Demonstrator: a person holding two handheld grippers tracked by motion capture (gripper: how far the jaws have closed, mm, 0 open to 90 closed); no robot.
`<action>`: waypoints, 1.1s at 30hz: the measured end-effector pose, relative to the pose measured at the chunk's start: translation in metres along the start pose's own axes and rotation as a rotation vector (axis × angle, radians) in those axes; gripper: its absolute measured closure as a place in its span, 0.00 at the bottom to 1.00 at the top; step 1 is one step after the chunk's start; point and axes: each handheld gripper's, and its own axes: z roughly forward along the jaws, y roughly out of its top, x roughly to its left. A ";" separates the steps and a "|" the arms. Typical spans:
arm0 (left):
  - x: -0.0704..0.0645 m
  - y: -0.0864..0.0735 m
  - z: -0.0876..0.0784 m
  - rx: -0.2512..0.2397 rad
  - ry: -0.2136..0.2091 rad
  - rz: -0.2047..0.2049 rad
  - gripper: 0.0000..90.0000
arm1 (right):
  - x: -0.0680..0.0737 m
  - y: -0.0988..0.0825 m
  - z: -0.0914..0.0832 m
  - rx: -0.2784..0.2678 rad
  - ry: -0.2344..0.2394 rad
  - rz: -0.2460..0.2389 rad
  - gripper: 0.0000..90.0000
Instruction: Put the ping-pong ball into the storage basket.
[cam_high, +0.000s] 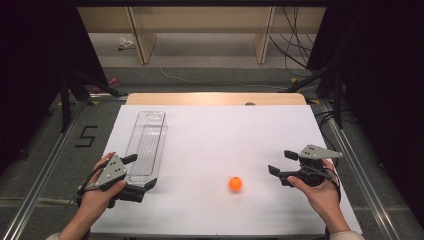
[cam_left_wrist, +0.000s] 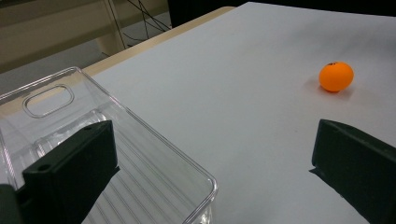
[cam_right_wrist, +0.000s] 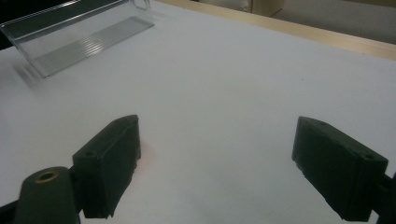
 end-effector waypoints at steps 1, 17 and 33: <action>0.000 0.000 0.000 -0.001 0.000 0.000 0.00 | 0.000 0.000 0.000 0.001 0.001 0.000 0.18; 0.000 0.000 -0.001 0.000 0.000 0.004 0.00 | 0.004 0.001 0.005 0.010 0.023 -0.013 0.18; 0.000 0.000 0.000 0.002 -0.003 0.010 0.00 | 0.015 0.006 0.022 0.042 0.081 -0.051 0.18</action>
